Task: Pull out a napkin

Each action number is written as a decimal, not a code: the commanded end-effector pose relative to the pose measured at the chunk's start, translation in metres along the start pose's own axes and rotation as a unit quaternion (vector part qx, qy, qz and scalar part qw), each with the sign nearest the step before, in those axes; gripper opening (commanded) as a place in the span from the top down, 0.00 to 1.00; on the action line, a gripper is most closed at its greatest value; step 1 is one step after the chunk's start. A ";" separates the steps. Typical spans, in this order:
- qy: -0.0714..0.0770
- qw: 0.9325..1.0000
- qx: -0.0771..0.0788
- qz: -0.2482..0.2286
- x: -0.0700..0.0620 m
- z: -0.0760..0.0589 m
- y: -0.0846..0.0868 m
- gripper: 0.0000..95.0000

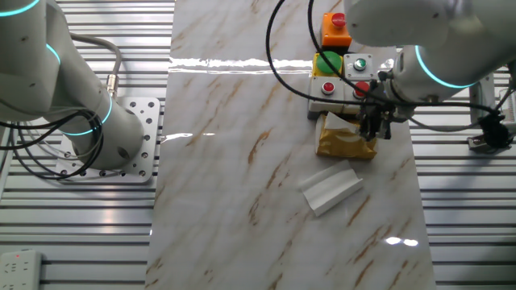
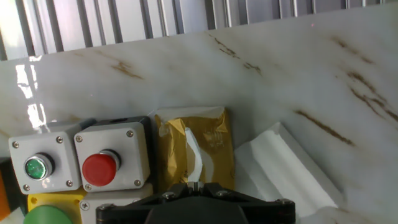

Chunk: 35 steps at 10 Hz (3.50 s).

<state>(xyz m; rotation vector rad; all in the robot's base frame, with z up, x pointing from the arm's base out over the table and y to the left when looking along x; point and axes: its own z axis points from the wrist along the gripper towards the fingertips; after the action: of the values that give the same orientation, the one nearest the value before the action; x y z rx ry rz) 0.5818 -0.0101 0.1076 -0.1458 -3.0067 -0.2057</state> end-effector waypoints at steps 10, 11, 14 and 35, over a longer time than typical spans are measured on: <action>0.004 1.000 0.001 0.011 -0.008 0.020 -0.006 0.80; 0.004 1.000 0.001 0.015 -0.008 0.020 -0.006 0.80; 0.005 1.000 0.001 0.014 -0.008 0.020 -0.005 1.00; 0.017 1.000 -0.003 0.024 0.025 -0.037 0.013 1.00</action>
<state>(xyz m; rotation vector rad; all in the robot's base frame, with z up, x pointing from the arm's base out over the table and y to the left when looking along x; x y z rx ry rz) 0.5609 -0.0006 0.1518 -0.2123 -2.9646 -0.2090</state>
